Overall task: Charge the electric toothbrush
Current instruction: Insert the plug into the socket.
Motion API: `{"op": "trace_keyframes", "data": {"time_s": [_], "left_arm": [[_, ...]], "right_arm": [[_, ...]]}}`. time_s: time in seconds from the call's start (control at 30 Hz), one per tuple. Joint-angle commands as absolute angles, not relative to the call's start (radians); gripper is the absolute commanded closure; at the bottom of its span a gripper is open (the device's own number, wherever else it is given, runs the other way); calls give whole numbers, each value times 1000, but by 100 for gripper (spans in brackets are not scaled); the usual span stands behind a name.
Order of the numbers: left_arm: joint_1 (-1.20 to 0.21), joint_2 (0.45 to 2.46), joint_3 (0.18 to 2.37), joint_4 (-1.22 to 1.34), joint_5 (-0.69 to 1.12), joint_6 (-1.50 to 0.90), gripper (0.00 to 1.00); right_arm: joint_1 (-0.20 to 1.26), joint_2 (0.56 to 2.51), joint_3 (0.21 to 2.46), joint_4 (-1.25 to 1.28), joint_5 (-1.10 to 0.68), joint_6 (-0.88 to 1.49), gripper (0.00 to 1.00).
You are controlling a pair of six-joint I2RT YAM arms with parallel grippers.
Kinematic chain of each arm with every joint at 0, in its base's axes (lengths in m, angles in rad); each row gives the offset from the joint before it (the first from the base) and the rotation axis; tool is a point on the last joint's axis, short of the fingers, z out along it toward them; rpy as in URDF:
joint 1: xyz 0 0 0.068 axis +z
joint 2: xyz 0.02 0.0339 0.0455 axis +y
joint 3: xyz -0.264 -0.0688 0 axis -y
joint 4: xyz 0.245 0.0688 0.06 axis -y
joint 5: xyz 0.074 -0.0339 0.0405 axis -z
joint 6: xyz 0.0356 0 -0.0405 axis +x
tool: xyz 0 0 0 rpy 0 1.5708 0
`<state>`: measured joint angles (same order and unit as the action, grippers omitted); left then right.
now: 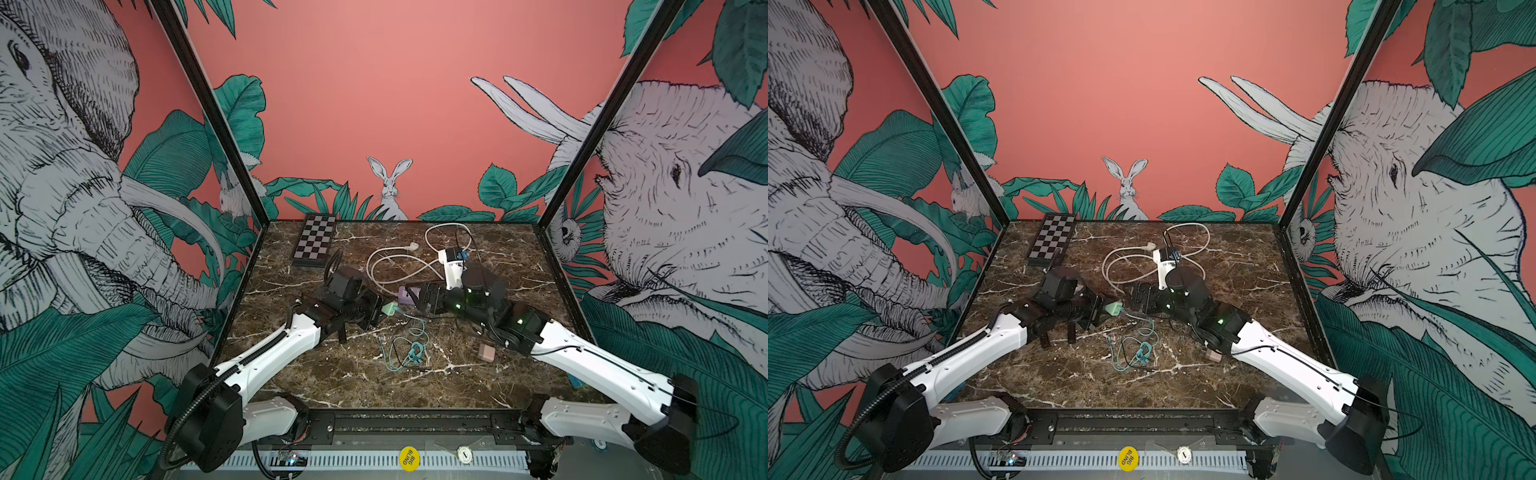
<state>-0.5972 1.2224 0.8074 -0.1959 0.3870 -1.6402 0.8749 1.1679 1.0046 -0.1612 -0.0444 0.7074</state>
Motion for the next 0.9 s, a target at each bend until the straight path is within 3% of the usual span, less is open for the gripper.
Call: {"op": "trace_keyframes", "data": {"time_s": [0.0, 0.23, 0.47, 0.7, 0.87], "left_arm": [[-585, 1204, 796, -122, 417, -1647, 100], [-584, 1244, 798, -30, 449, -1658, 100], [-586, 1248, 787, 10, 442, -1673, 100], [-586, 1249, 781, 29, 439, -1681, 100], [-587, 1250, 778, 28, 439, -1681, 100]], "right_arm": [[875, 1178, 1008, -190, -150, 732, 11], [873, 1266, 987, -196, -108, 617, 9], [874, 1306, 890, 105, -182, 653, 14], [875, 1362, 870, 248, -193, 695, 19], [874, 1342, 829, 282, -76, 715, 18]]}}
